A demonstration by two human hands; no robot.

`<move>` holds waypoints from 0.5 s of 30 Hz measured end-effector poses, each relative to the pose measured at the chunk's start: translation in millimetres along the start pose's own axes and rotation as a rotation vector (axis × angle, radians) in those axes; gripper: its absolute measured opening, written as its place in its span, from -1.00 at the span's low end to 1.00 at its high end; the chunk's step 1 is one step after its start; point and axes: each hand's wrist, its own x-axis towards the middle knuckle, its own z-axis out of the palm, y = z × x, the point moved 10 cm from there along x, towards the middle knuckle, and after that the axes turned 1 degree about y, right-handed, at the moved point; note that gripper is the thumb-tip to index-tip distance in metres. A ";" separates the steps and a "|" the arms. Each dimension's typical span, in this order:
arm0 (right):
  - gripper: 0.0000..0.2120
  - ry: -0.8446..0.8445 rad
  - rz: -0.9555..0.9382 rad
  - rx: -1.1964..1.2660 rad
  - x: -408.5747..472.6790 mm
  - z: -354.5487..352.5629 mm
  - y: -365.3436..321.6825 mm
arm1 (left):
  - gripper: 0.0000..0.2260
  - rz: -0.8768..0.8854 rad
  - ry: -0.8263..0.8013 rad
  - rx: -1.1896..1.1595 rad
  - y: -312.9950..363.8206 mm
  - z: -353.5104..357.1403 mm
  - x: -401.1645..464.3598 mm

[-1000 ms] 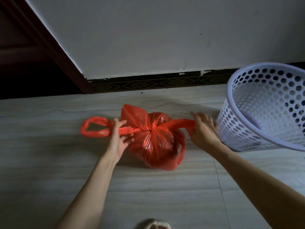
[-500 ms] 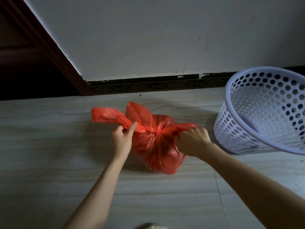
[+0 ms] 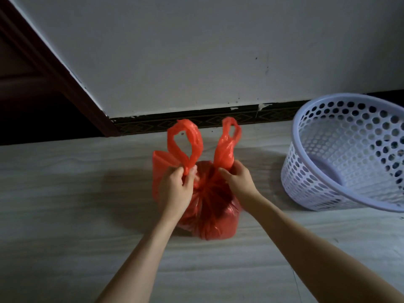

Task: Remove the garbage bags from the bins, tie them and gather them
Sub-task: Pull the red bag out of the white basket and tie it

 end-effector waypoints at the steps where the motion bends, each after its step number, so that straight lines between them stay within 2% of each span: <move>1: -0.89 0.010 -0.033 -0.033 0.4 -1.0 -2.8 | -0.63 0.029 -0.016 -0.066 8.4 0.4 -0.9; 3: -0.90 0.025 -0.089 -0.100 1.1 -5.4 -7.7 | -0.72 -0.005 -0.062 -0.189 15.6 6.3 -1.7; 5: -0.93 0.006 -0.082 -0.069 0.8 -8.3 -6.1 | -0.81 -0.139 -0.067 -0.222 6.4 13.9 0.4; 7: -0.87 -0.039 -0.013 0.037 -0.2 -4.7 2.5 | -0.83 -0.290 -0.128 -0.180 -10.2 28.0 1.3; 9: -0.84 -0.073 0.131 0.166 -0.8 -1.1 16.1 | -0.76 -0.434 -0.275 -0.201 -24.9 46.1 -3.2; 11: -0.86 -0.060 0.225 0.263 -1.7 -7.5 22.8 | -0.65 -0.441 -0.363 -0.253 -28.5 56.7 -5.7; 14: -0.89 -0.111 0.244 0.292 1.1 -16.5 22.5 | -0.81 -0.360 -0.285 -0.259 -29.1 47.4 -3.6; 15: -0.89 -0.133 0.239 0.309 0.8 -16.5 22.5 | -0.77 -0.328 -0.241 -0.240 -29.9 42.9 -2.0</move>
